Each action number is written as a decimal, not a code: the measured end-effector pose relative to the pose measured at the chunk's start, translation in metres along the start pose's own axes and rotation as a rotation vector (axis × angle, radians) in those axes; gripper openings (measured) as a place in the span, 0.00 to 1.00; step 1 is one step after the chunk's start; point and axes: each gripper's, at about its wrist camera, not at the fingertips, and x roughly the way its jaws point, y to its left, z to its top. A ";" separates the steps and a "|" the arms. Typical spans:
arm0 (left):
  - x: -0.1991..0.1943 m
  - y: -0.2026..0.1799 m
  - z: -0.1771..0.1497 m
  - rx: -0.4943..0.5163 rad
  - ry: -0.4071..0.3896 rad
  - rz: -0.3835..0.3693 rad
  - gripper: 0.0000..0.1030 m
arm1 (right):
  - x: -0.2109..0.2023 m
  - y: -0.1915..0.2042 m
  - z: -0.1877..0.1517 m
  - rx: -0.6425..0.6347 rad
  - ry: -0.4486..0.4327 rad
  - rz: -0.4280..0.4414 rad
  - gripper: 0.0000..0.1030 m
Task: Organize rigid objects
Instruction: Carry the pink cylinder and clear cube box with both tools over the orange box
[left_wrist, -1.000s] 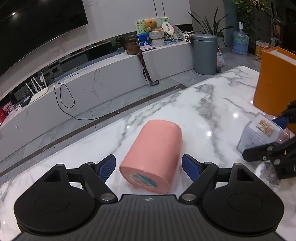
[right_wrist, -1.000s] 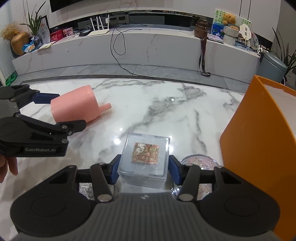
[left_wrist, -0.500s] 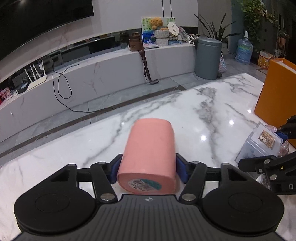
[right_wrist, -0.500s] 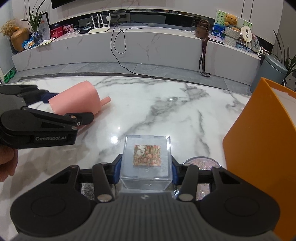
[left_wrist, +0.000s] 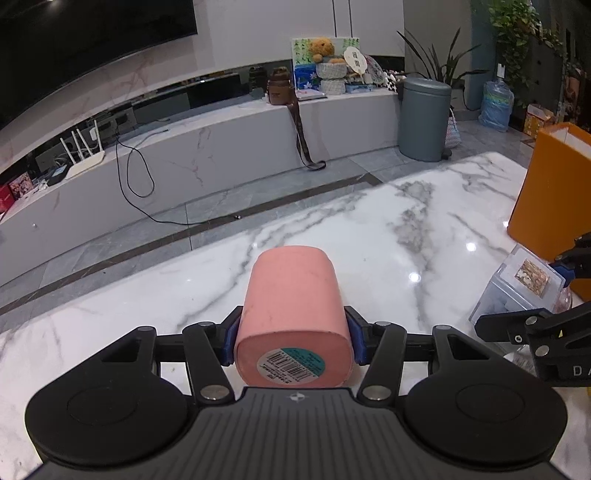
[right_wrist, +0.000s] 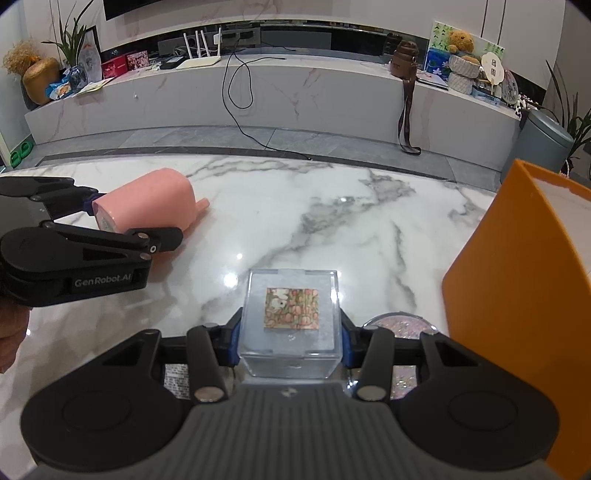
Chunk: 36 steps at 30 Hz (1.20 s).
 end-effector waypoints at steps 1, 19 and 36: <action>-0.002 -0.001 0.002 -0.001 -0.003 0.000 0.61 | -0.002 -0.001 0.001 0.002 -0.005 -0.002 0.46; -0.039 -0.013 0.023 -0.016 -0.052 -0.002 0.61 | -0.048 -0.012 0.011 0.037 -0.088 0.003 0.46; -0.098 -0.073 0.061 -0.010 -0.149 -0.028 0.61 | -0.124 -0.047 0.006 0.106 -0.202 -0.021 0.46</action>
